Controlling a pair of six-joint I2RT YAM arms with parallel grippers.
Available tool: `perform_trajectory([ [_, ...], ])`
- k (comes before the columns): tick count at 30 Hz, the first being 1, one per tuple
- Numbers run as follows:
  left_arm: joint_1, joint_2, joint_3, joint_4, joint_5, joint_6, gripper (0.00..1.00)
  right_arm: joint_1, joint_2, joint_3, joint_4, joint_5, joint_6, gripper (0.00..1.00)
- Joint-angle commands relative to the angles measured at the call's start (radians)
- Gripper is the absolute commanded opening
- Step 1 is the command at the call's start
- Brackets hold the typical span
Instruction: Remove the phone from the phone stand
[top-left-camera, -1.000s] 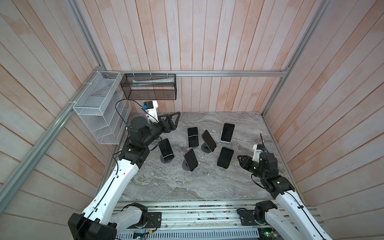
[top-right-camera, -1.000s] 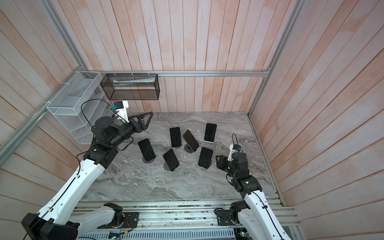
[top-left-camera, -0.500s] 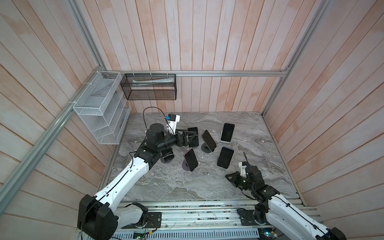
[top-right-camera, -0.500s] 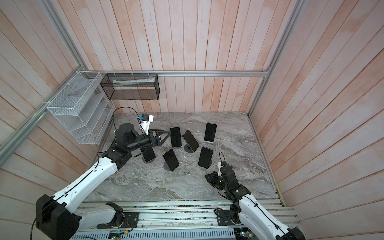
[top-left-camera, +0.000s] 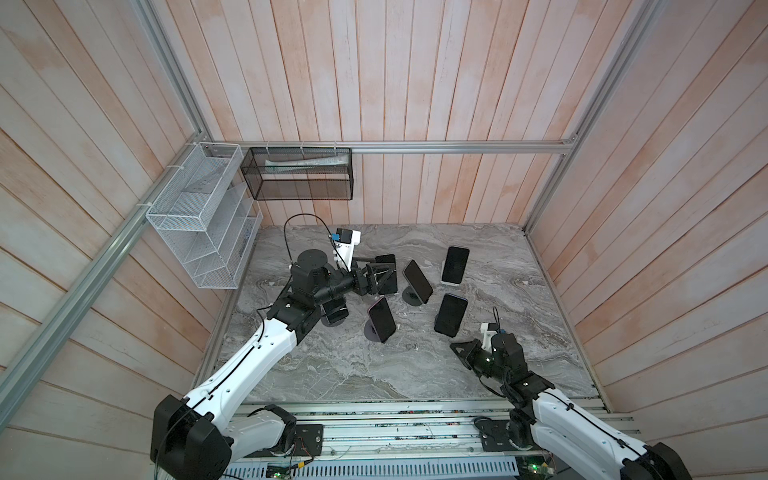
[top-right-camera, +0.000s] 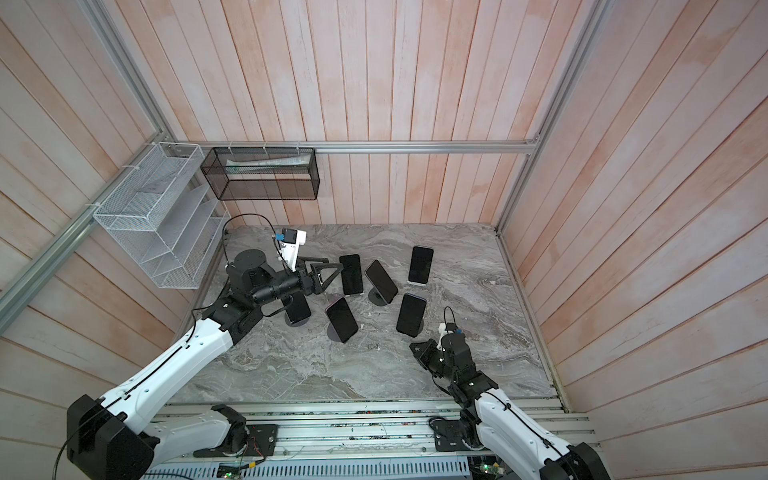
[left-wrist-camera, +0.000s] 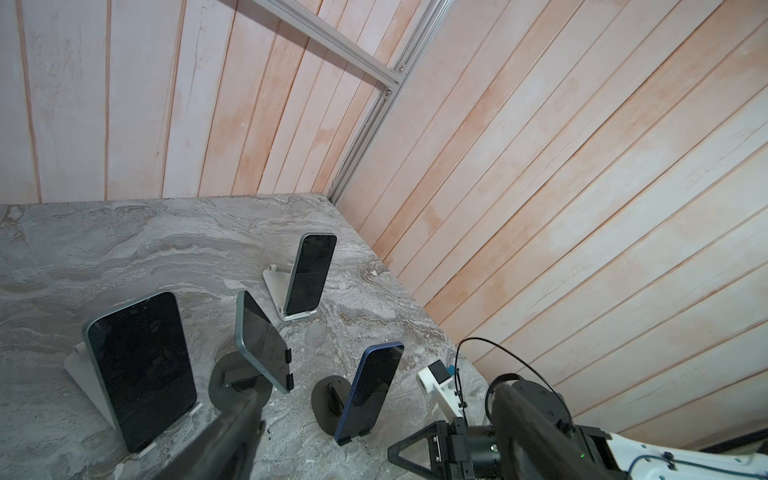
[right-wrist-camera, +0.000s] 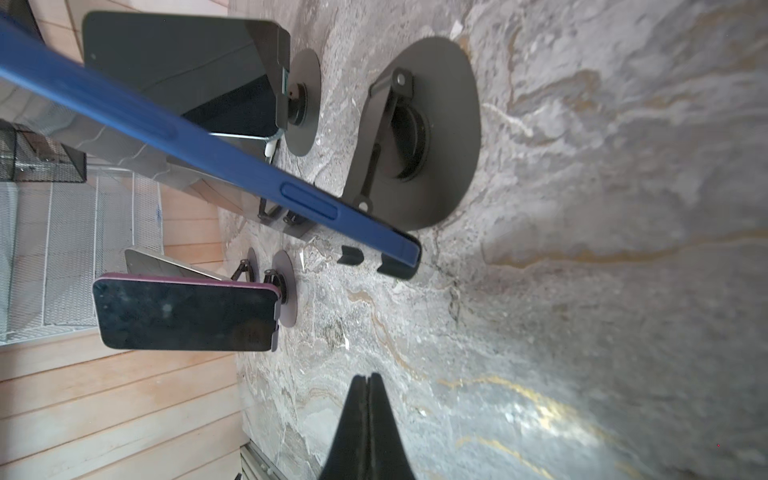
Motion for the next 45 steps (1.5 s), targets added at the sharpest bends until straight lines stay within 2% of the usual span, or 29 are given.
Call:
perform_trajectory([
  [1,-0.002,-0.018,-0.017,0.019,-0.020,0.020,0.88,-0.005,0.002,-0.012,0.036,0.044,0.025,0.00],
  [4,-0.002,-0.016,-0.017,0.018,-0.025,0.019,0.88,-0.021,0.021,0.009,0.014,0.036,-0.003,0.00],
  [14,-0.003,-0.018,-0.023,0.023,-0.026,0.021,0.88,-0.063,0.123,-0.010,0.141,-0.044,0.007,0.00],
  [30,-0.002,-0.025,-0.023,0.015,-0.064,0.028,0.88,-0.076,0.153,-0.005,0.153,-0.017,0.035,0.00],
  [45,-0.002,-0.022,-0.022,0.009,-0.073,0.031,0.88,-0.079,0.258,0.006,0.220,-0.052,0.021,0.00],
])
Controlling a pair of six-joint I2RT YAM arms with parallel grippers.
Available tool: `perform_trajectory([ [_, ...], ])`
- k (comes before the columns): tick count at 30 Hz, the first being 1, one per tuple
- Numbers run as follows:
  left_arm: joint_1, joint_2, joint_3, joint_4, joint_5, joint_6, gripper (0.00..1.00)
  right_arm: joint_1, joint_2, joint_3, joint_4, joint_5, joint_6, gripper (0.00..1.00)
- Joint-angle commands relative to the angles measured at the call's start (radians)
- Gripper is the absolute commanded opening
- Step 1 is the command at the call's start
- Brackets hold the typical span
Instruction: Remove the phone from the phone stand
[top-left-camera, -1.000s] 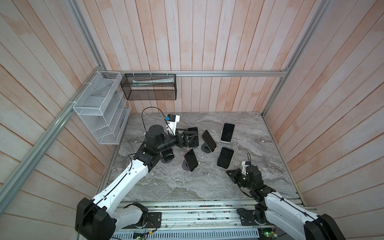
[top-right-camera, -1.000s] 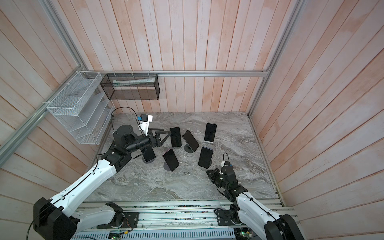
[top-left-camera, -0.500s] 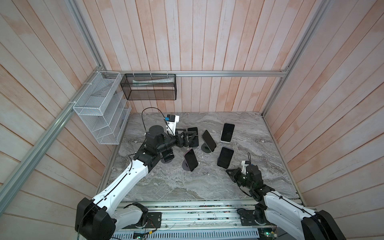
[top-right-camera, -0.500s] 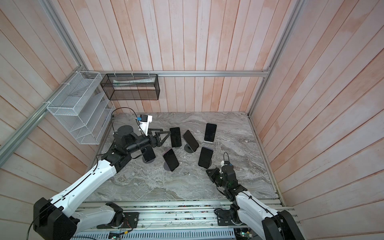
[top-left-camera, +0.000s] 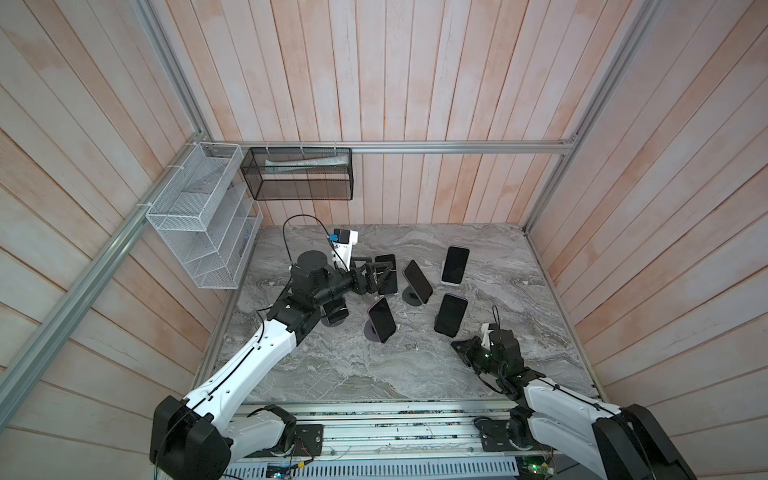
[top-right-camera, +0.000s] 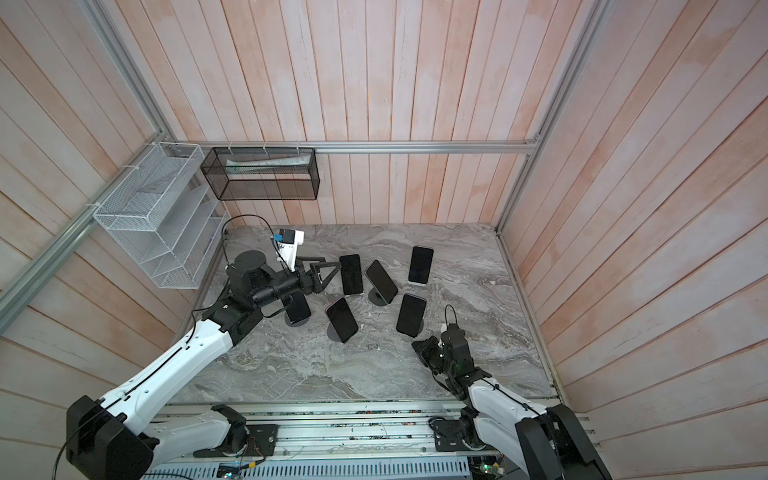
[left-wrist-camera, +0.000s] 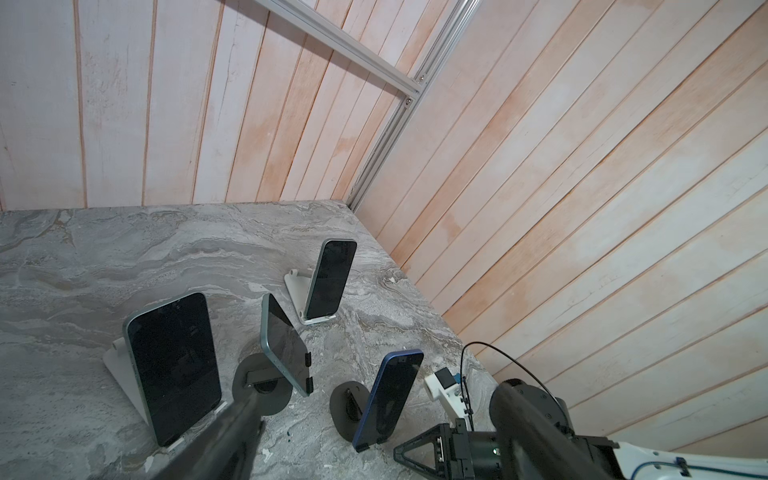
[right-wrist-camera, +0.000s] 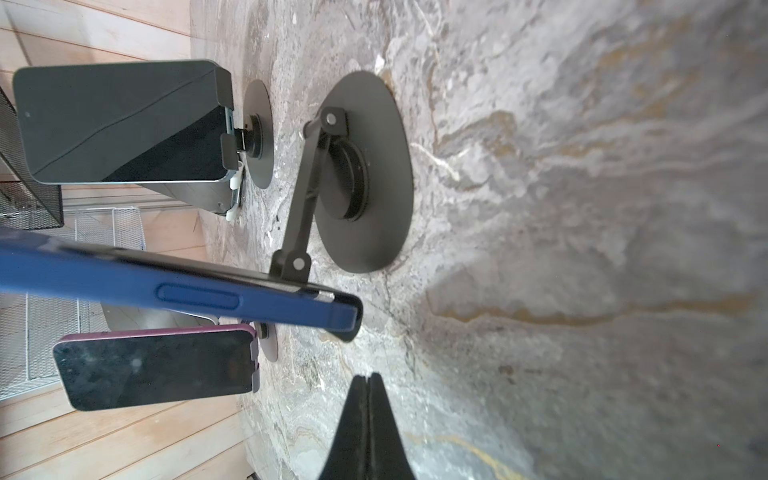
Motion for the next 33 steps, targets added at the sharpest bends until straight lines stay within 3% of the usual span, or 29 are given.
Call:
perform_trajectory([
  [1,-0.003,-0.015,-0.010,0.009,-0.013,0.017,0.88,-0.005,0.016,0.009,0.035,-0.014,0.000,0.00],
  [33,-0.002,-0.011,-0.009,0.002,-0.020,0.022,0.88,-0.058,0.130,-0.001,0.166,-0.017,-0.016,0.00],
])
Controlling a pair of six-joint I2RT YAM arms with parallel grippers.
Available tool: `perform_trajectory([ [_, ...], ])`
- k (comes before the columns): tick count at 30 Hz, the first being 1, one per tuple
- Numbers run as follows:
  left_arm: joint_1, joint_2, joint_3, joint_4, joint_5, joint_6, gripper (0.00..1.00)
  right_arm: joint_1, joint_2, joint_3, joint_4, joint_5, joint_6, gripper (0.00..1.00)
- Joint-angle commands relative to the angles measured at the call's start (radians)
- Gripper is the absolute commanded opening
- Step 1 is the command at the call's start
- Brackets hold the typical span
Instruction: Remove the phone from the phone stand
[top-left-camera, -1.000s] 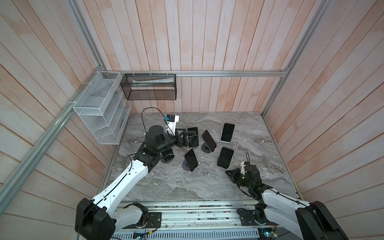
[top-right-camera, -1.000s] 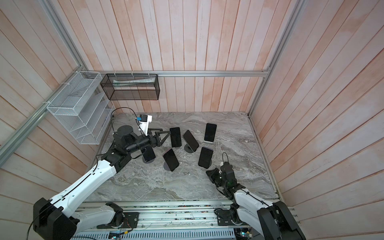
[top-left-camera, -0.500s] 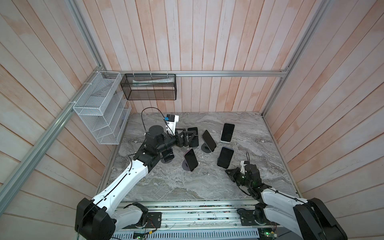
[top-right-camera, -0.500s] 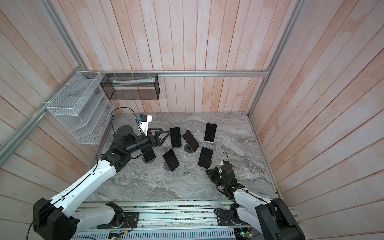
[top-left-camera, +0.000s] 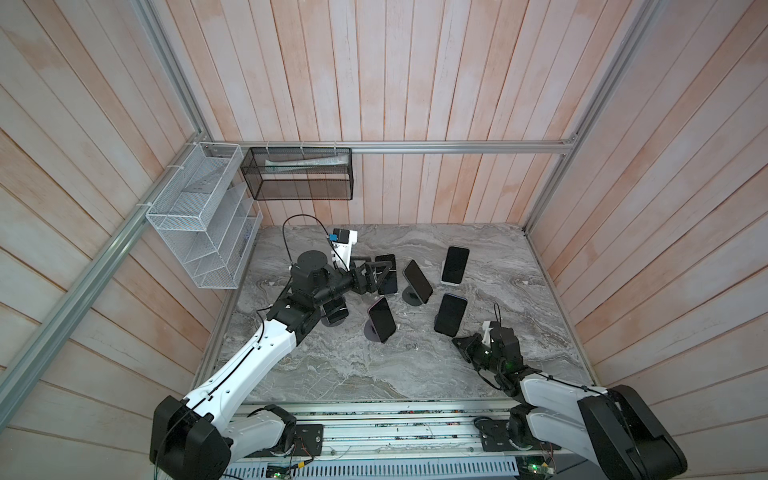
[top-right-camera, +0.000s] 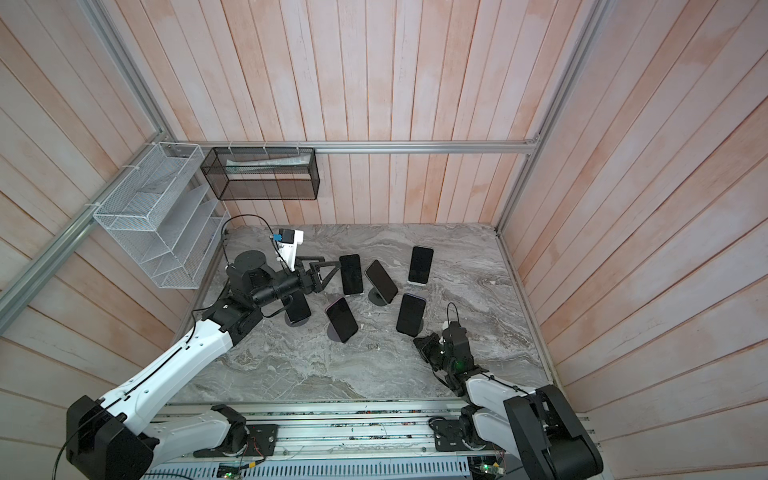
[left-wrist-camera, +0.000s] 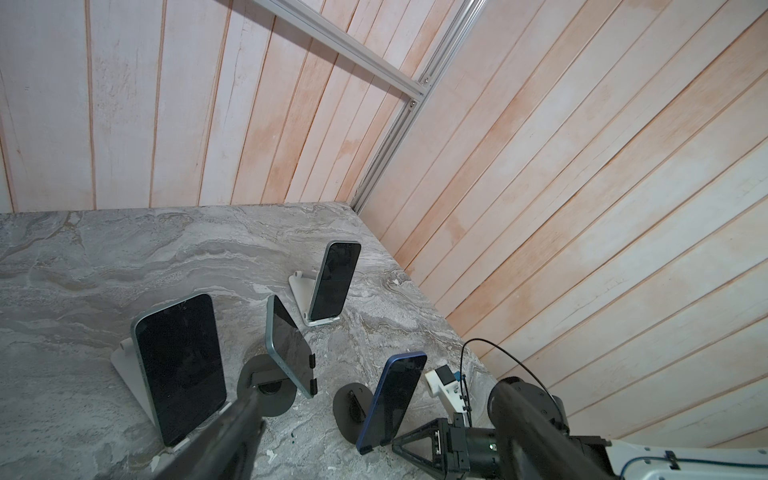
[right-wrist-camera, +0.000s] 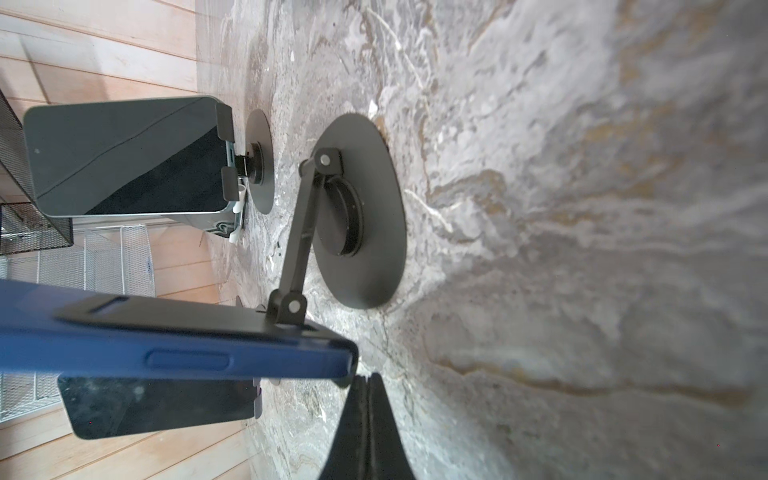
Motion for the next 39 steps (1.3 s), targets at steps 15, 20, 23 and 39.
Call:
perform_trajectory([
  [15,-0.003,-0.016,-0.007,-0.001,-0.004,0.017,0.88,-0.037,-0.062,-0.020,-0.075,-0.096,-0.020,0.00],
  [20,-0.002,-0.016,-0.006,0.002,0.006,0.009,0.88,-0.032,-0.147,-0.015,-0.159,-0.087,-0.015,0.00],
  [23,-0.003,-0.013,-0.004,-0.008,-0.009,0.018,0.88,-0.031,-0.131,-0.010,-0.145,-0.081,-0.019,0.00],
  [39,-0.003,-0.016,0.001,-0.024,-0.028,0.028,0.88,-0.011,-0.029,0.029,-0.064,-0.102,-0.006,0.00],
])
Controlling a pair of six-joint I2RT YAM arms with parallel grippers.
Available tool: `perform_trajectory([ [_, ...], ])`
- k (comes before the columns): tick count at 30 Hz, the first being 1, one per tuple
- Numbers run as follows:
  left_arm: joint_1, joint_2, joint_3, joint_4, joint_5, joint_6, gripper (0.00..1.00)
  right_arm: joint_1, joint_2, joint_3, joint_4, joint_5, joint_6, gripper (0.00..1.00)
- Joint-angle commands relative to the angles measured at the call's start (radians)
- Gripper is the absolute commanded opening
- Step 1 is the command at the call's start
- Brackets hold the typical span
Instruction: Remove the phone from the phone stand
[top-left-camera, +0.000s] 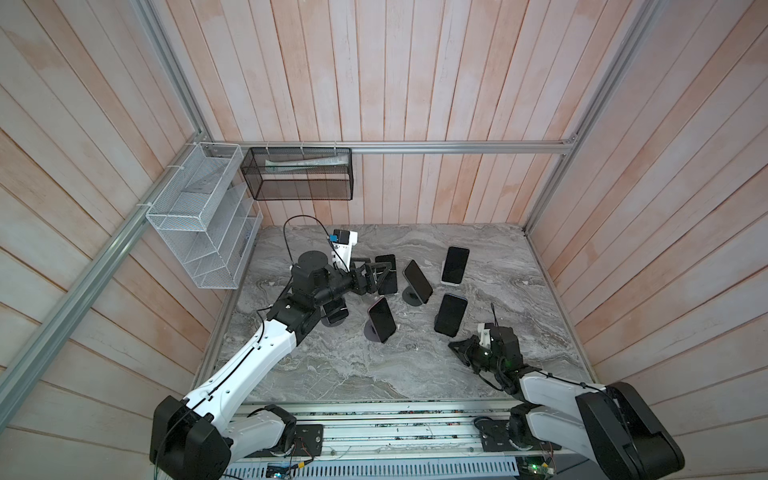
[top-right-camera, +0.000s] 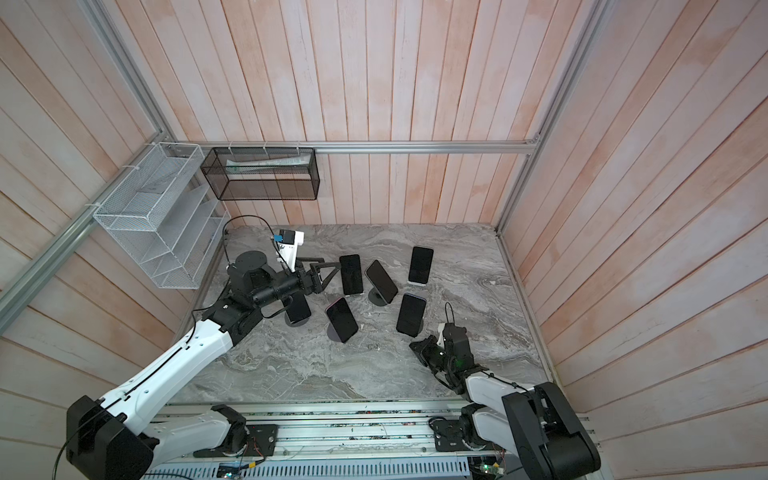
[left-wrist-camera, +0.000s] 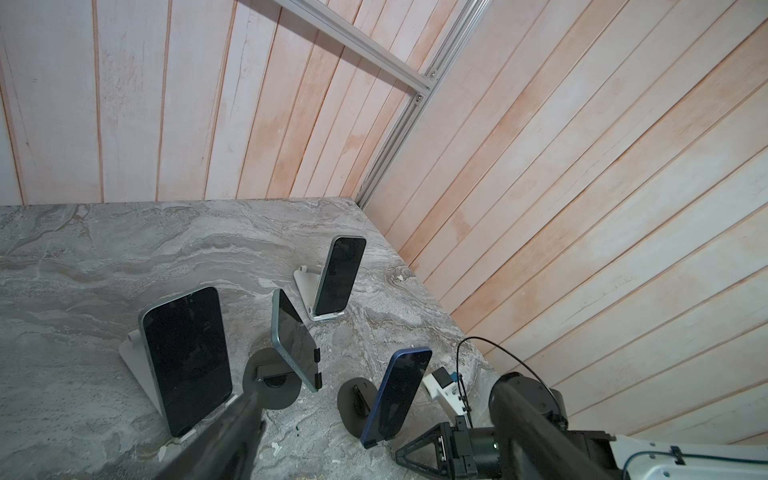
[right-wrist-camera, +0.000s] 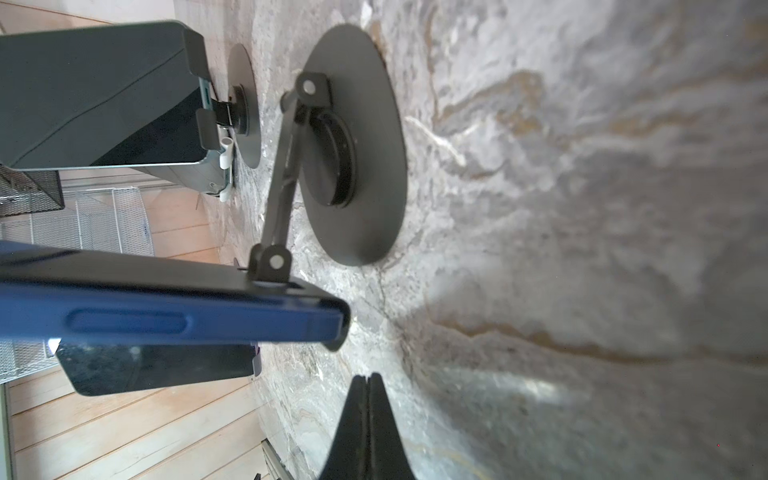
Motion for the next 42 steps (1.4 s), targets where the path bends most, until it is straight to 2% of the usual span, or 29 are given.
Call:
perform_trajectory([
  [1,-0.003,-0.016,0.002,-0.002,-0.016,0.020,0.88,0.005,-0.044,0.016,-0.019,0.031,0.017,0.00],
  [26,-0.002,-0.029,0.012,-0.028,-0.057,0.055,0.88,0.009,0.018,0.059,-0.009,0.062,-0.006,0.00],
  [42,-0.003,-0.036,0.006,-0.022,-0.053,0.051,0.88,-0.058,0.062,0.079,-0.017,0.067,-0.046,0.00],
])
